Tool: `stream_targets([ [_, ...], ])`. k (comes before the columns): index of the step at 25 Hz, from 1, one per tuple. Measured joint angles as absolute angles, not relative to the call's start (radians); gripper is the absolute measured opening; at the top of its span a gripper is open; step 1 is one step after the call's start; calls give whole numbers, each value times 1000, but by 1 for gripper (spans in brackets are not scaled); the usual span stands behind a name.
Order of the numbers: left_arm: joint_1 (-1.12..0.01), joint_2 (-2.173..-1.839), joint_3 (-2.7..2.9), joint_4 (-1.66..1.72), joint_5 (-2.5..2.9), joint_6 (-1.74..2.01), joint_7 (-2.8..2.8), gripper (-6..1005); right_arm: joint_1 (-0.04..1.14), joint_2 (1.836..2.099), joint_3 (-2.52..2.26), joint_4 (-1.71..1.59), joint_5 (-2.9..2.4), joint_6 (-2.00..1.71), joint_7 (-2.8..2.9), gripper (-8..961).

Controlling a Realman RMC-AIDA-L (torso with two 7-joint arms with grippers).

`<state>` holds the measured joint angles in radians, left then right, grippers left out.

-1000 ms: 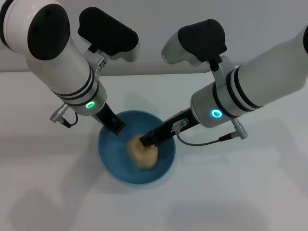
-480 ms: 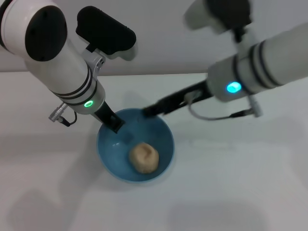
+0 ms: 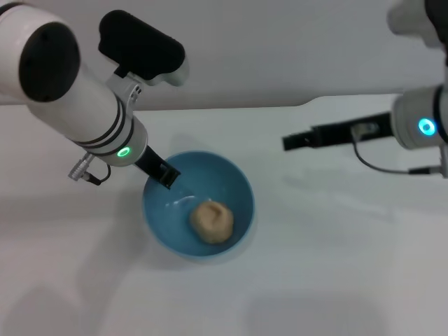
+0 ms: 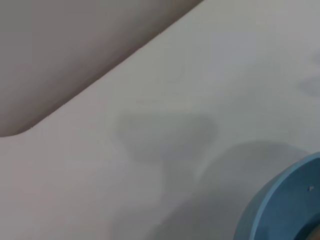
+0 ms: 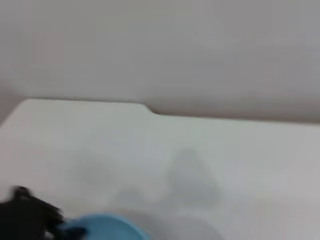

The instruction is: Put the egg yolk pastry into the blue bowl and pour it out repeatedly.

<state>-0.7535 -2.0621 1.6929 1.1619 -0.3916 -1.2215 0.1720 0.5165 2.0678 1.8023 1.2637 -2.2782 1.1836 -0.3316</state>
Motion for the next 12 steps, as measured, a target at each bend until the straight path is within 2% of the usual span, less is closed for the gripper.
stream_targets([
  [4,-710,-2060,1689,1197,-419,-1176,179,-1,491,2068,1836,1177,-2279,1153,-368,523],
  [12,-552,-2060,1674,1323,-460,-1049,206,-1,478,2068,1925,1096,-2270,1135,-419,522],
])
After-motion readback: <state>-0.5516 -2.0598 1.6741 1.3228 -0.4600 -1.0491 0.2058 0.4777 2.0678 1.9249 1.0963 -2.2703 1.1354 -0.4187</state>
